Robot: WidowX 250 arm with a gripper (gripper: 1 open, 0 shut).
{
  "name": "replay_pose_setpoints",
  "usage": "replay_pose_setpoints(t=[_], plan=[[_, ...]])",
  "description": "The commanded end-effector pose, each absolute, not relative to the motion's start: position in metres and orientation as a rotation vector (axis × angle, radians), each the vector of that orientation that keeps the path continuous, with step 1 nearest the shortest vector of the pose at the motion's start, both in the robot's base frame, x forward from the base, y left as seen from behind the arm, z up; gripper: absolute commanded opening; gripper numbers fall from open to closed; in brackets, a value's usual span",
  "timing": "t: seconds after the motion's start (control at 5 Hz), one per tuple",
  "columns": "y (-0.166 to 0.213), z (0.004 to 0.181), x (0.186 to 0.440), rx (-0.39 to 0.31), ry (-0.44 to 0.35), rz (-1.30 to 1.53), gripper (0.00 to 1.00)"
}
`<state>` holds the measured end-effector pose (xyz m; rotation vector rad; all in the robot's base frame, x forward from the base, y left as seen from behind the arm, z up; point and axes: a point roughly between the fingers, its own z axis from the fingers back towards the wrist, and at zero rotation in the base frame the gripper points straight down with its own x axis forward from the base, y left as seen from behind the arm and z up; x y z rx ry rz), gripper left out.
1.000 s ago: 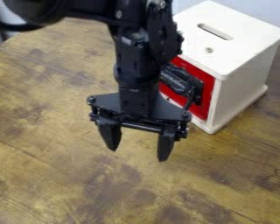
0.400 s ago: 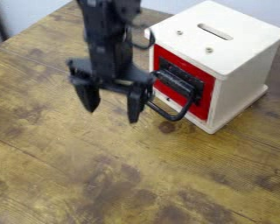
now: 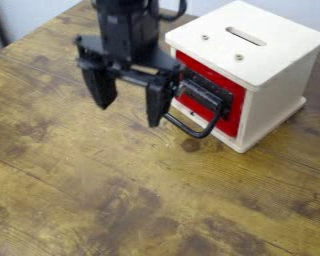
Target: Close the drawer
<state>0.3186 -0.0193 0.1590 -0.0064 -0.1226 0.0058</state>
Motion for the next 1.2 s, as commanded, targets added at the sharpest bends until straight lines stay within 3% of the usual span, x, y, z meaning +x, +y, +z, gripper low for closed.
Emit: replay_pose_setpoints(t=[0.0,0.4,1.0], plan=[[-0.033,0.178,0.312,-0.004,-0.166,0.004,1.00],[-0.036,0.168,0.310,-0.005,-0.169,-0.011,1.00],[-0.020,0.185,0.313,-0.006,-0.189,-0.017,1.00]])
